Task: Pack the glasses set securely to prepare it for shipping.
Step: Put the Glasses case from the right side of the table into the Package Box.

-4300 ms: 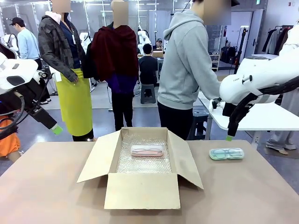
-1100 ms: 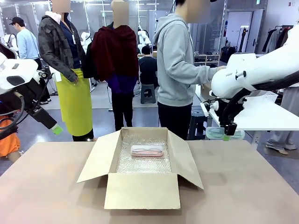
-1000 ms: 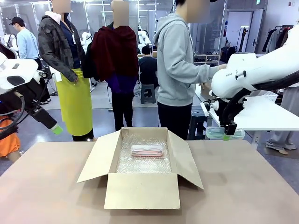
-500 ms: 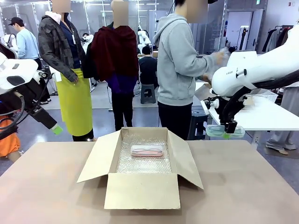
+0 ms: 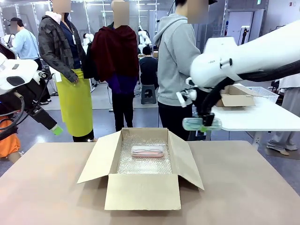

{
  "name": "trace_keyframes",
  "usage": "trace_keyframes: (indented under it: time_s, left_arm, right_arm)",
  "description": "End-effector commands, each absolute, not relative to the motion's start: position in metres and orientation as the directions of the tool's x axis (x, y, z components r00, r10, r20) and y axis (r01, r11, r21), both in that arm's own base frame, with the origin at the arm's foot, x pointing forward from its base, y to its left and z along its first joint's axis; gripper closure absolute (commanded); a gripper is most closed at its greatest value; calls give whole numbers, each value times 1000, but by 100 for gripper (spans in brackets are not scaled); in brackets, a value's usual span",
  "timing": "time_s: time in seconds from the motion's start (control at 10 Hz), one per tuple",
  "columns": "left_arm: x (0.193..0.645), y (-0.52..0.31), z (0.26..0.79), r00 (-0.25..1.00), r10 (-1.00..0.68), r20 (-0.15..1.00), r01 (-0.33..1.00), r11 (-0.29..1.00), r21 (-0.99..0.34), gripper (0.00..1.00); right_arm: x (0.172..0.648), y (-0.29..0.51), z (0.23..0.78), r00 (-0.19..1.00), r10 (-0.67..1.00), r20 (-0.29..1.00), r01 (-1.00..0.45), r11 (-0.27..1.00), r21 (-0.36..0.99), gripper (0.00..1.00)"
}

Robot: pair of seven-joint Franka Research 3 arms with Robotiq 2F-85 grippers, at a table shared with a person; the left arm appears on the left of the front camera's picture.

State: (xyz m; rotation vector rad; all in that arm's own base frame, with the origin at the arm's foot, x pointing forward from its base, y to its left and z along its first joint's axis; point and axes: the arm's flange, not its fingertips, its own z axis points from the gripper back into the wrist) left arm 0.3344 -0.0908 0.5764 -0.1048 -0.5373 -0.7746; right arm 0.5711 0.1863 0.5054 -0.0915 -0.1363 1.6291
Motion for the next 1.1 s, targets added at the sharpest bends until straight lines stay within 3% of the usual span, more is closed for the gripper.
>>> trace_keyframes:
  time_s: [0.0, 0.5, 1.0]
  left_arm:
    - [335, -90, 576, 572, -636, 517, 695, 711, 105, 0]
    - [335, -90, 576, 572, -636, 517, 695, 711, 105, 0]
    - [335, -90, 576, 572, -636, 517, 695, 711, 105, 0]
  right_arm:
    - [565, 234, 501, -46, 999, 2, -992, -45, -117, 37]
    - [559, 368, 457, -125, 992, 5, -990, -125, -66, 37]
    - [566, 398, 397, -140, 990, -24, -990, -140, 5, 37]
